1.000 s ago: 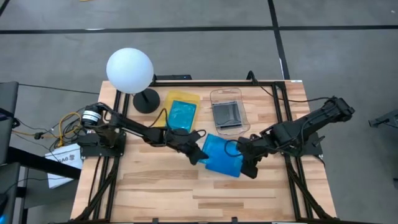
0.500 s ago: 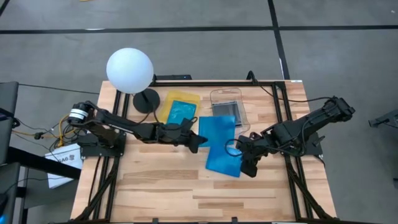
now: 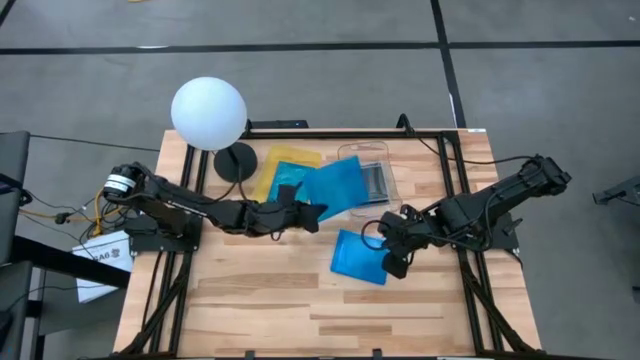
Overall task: Pick & place jewel cases by type
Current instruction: Put the blue CD case into the yellow bin
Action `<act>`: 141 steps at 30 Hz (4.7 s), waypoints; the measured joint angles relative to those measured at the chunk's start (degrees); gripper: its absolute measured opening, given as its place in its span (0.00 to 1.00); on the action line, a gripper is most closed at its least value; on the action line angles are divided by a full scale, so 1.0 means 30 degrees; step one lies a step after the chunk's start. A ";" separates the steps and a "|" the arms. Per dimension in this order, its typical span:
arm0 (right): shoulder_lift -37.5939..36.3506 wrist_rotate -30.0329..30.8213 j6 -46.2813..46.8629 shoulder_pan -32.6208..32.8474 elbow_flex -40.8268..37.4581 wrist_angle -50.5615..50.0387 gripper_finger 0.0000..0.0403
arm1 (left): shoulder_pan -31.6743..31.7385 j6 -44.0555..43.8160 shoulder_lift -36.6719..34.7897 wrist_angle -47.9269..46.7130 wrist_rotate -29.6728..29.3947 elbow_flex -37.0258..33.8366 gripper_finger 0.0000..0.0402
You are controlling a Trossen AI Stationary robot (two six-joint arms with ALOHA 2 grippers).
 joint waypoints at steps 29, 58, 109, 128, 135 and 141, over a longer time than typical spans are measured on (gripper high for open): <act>0.0022 0.2044 0.1286 -0.2493 -0.0007 0.1448 0.00 | -0.3697 -0.9790 -0.6069 -1.3054 -1.1450 0.0007 0.06; 0.0022 0.2028 -0.2470 -0.3876 -0.0007 0.2968 0.00 | -0.0853 -2.1901 -0.0035 -1.0232 -1.1998 0.0007 0.08; 0.0022 0.1340 -0.3475 -0.3840 -0.0007 0.2890 0.00 | 0.1307 -2.3260 0.0780 -1.1596 -0.7975 0.0007 0.20; 0.0022 0.0954 -0.4000 -0.3840 -0.0007 0.2887 0.00 | 0.0967 -2.1338 0.0787 -1.1844 -0.6365 0.0007 0.33; 0.0022 0.0947 -0.4007 -0.3840 -0.0015 0.3045 0.00 | 0.1028 -2.2936 0.0787 -1.2010 -0.6129 0.0007 0.34; 0.0022 0.0947 -0.4007 -0.3840 -0.0015 0.3181 0.00 | 0.1292 -2.2998 0.0794 -1.2007 -0.4892 0.0007 0.34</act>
